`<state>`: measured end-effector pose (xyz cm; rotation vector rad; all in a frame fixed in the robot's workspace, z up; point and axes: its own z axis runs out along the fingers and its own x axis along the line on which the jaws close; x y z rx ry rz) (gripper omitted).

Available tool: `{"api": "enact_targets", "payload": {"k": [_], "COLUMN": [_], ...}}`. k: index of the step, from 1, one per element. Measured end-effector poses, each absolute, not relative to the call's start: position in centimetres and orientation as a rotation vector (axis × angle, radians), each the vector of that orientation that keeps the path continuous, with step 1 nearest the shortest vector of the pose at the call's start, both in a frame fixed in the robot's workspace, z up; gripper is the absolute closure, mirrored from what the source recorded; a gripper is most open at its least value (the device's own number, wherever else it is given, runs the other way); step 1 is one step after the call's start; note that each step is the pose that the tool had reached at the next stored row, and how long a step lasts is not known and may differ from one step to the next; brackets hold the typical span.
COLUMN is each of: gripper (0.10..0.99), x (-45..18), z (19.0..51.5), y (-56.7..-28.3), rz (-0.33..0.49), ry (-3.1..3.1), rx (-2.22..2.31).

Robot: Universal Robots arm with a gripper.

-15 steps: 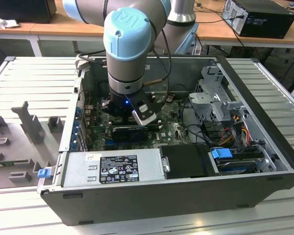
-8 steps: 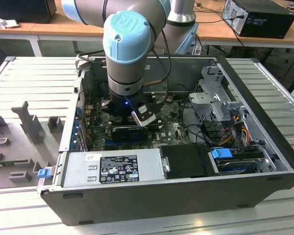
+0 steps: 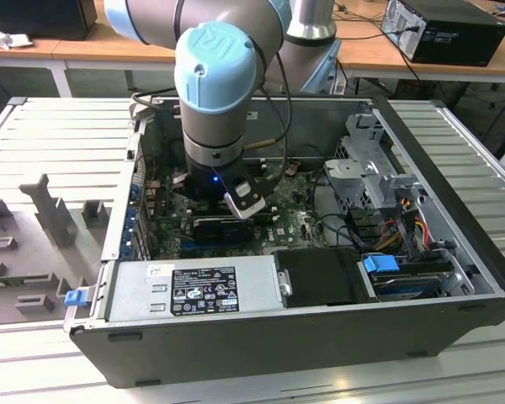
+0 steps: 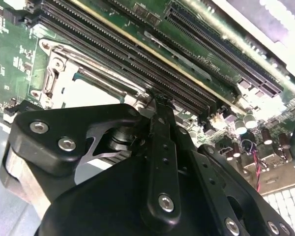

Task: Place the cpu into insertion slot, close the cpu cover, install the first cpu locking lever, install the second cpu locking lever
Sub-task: 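Install the second cpu locking lever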

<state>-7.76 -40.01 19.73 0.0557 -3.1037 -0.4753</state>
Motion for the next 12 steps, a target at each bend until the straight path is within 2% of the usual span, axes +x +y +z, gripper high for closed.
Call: {"api": "enact_targets", "payload": {"k": [12], "gripper": [0.980], "x": [-7.8], "z": [22.5], "y": [-40.0], "rz": [-0.472], "ry": [-3.104], "rx": [0.055]}}
